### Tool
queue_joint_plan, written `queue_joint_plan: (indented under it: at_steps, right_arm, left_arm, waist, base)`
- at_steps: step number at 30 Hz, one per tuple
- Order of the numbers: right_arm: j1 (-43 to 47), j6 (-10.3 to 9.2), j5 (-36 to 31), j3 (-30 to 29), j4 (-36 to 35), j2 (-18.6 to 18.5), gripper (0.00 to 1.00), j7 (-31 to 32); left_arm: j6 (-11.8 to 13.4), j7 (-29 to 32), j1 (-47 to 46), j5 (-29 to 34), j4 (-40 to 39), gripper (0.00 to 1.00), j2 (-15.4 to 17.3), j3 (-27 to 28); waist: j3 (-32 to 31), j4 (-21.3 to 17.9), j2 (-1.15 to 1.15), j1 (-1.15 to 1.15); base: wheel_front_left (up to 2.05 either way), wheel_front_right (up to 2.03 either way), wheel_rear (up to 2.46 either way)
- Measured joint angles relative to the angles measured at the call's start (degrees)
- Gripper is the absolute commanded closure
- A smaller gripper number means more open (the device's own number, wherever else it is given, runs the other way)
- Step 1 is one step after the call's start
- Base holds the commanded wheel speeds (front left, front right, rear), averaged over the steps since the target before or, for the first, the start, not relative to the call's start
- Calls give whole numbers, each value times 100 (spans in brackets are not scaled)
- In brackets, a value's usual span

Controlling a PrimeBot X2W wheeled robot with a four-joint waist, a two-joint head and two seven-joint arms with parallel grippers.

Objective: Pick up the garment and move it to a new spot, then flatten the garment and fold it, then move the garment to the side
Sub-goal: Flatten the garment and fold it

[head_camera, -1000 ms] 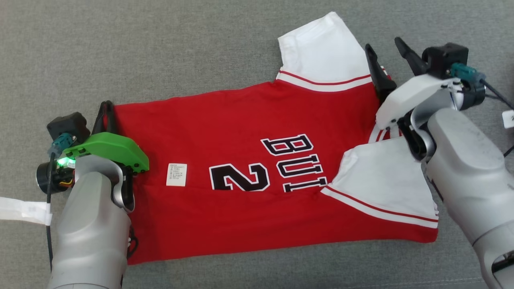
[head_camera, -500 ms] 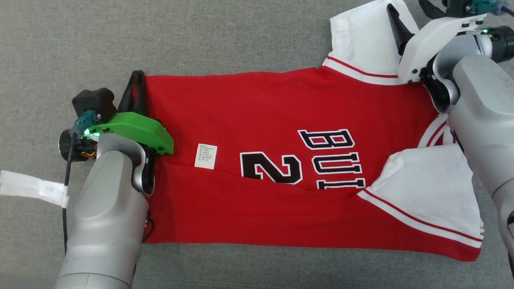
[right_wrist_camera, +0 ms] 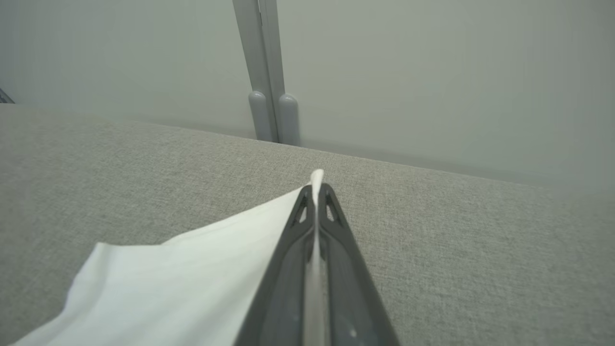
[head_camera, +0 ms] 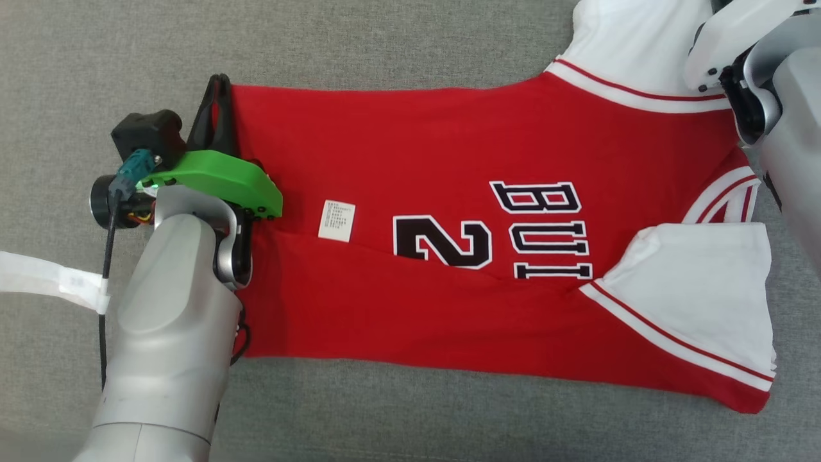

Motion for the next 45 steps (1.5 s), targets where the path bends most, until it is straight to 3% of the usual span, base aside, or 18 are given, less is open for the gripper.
queue_joint_plan:
  at_steps: [6, 10, 16, 27, 33, 41, 42, 43, 44, 45]
  right_arm:
    - [-110, 0, -78, -204, 27, 15, 100, -125]
    - [119, 0, -103, -459, -487, 38, 100, -144]
    - [1346, -1, 58, -916, -1441, 116, 100, -144]
    - [3848, -1, 312, -1254, -3166, 374, 100, -148]
    - [4609, -2, 408, -1369, -3508, 547, 100, -149]
    - [5171, -1, 328, -1332, -3339, 760, 100, -149]
    - [5201, -2, 323, -1337, -3288, 771, 100, -149]
    - [5224, -2, 283, -1341, -3228, 777, 100, -149]
    - [5247, -2, 227, -1355, -3171, 782, 100, -149]
    - [5264, -1, 223, -1397, -3098, 795, 84, -149]
  left_arm:
    - [-24, -1, -94, 282, -200, 100, 15, 275]
    - [-112, -1, -38, 396, -185, 100, 56, 458]
    - [-259, -1, 604, 602, -287, 100, 82, 746]
    - [-550, -1, 2103, 834, -659, 100, 131, 1360]
    - [-655, -1, 2552, 1087, -845, 100, 99, 1382]
    - [-614, -1, 3117, 1212, -876, 100, 33, 1484]
    - [-595, -1, 3159, 1225, -879, 85, 31, 1486]
    - [-576, -1, 3205, 1256, -882, 32, 29, 1482]
    - [-531, -1, 3245, 1257, -889, 0, 19, 1490]
    - [-489, -1, 3282, 1257, -909, 0, 13, 1499]
  waist:
    - [-121, -148, 0, 0]
    - [-263, -262, 0, 0]
    - [-624, -407, 0, 0]
    - [-1578, -849, 0, -1]
    - [-1886, -1080, 0, -1]
    - [-2192, -1245, 0, -1]
    - [-2216, -1251, 0, -1]
    - [-2242, -1254, 0, -1]
    - [-2266, -1252, 0, -1]
    - [-2284, -1246, 0, -1]
  base:
    - [0, 0, 0]
    - [0, 0, 0]
    - [0, 0, 0]
    - [0, 0, 0]
    - [0, 0, 0]
    - [0, 0, 0]
    - [0, 0, 0]
    - [0, 0, 0]
    - [0, 0, 0]
    - [0, 0, 0]
